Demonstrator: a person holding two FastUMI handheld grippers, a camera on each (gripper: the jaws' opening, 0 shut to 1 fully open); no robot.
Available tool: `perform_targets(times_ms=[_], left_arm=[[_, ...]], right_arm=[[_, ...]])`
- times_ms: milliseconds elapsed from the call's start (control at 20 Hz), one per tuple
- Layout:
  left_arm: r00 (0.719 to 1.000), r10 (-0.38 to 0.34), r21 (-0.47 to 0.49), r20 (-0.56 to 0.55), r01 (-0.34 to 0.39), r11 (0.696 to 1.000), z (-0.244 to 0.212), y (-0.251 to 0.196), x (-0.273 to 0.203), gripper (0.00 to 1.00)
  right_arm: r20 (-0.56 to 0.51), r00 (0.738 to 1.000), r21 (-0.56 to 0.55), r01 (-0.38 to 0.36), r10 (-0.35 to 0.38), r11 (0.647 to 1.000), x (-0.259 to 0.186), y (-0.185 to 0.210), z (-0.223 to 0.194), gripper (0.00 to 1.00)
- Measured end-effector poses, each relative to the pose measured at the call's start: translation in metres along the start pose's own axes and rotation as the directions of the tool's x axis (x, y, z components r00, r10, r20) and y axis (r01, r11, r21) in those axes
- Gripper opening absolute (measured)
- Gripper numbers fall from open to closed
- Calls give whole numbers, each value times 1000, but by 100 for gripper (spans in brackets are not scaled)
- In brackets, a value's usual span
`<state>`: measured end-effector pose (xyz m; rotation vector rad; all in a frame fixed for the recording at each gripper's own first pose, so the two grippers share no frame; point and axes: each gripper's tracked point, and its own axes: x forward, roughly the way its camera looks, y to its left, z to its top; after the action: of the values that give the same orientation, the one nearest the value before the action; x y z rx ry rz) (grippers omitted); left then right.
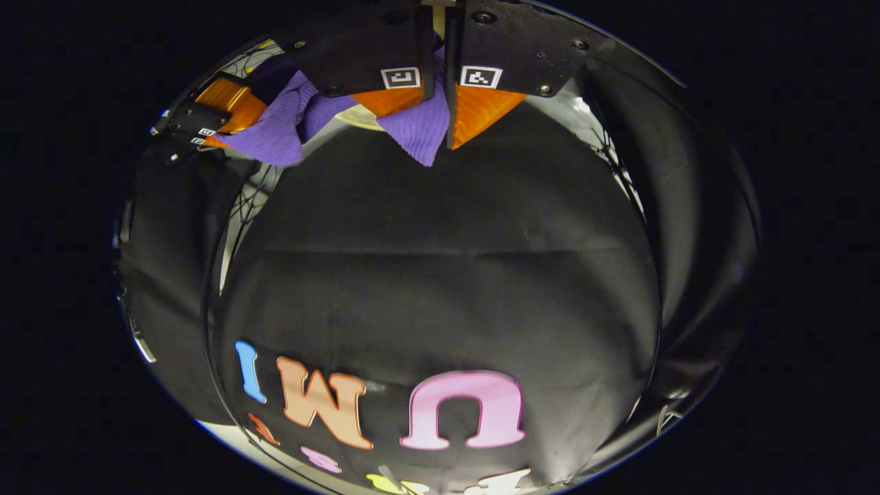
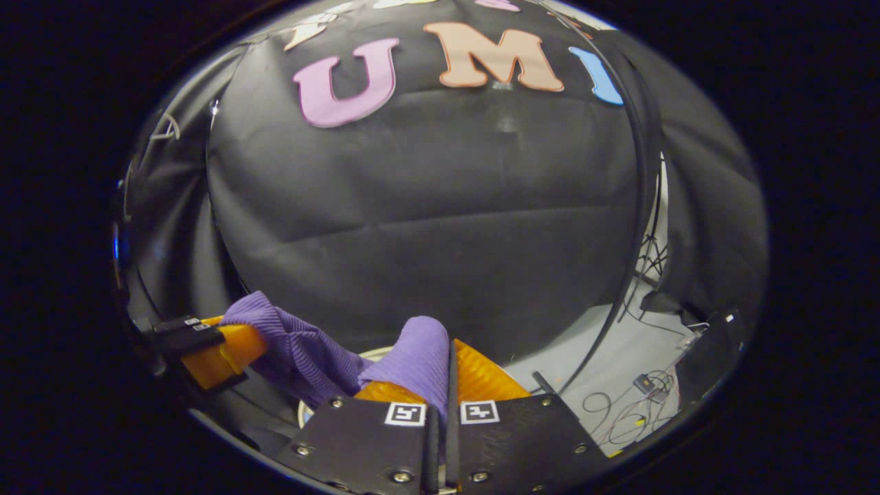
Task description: Grasp the clothes on the hanger with both hands and then place them into the laundry hamper below.
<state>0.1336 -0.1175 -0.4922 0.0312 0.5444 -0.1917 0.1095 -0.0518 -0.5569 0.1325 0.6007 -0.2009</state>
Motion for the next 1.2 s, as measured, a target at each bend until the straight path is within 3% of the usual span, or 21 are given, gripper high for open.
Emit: perform_targets(times_ms=[200, 300, 350, 400, 450, 500, 550, 600, 850, 1000, 1050, 1200], left_arm=[[991, -18, -11, -129, 17, 1000, -48, -1, 17, 7], [964, -72, 13, -256, 77, 997, -77, -13, 18, 8], [943, -99, 18, -317, 110, 994, -87, -18, 19, 11], [913, -130, 6, -386, 144, 990, -101, -23, 14, 15], [908, -150, -6, -391, 161, 987, -101, -26, 14, 40], [918, -115, 1, -380, 124, 992, -97, -19, 9, 65], [926, -114, -1, -361, 122, 993, -93, -18, 11, 91], [930, -113, -11, -351, 116, 993, -79, -15, 6, 99], [964, -81, 26, -255, 90, 996, -28, -1, -15, 96], [964, -98, 25, -247, 107, 994, -9, 1, -32, 100], [965, -97, 25, -243, 106, 994, -3, 2, -35, 95], [972, -87, 38, -217, 97, 995, 12, 11, -44, 95]], right_arm=[[-164, 986, -28, 19, -23, 999, 16, -9, -57, 5], [-269, 963, -2, 8, -8, 1000, 14, -4, -88, 7], [-288, 958, 1, -7, 7, 1000, 15, 0, -91, 24], [-283, 959, -6, -8, 6, 1000, 9, 2, -83, 49], [-267, 964, -21, 3, -9, 1000, 0, 1, -80, 75], [-249, 968, -42, 13, -23, 999, 0, -3, -67, 100], [-241, 970, -57, 8, -22, 998, -3, -1, -61, 92], [-234, 972, -71, 11, -27, 997, -3, 1, -59, 99], [-186, 982, -87, -5, -12, 996, -18, 15, -32, 100], [-172, 985, -96, -8, -8, 995, -28, 21, -17, 99], [-162, 987, -88, -9, -6, 996, -31, 24, -10, 100], [-126, 992, -83, -6, -5, 997, -41, 24, 15, 99]])
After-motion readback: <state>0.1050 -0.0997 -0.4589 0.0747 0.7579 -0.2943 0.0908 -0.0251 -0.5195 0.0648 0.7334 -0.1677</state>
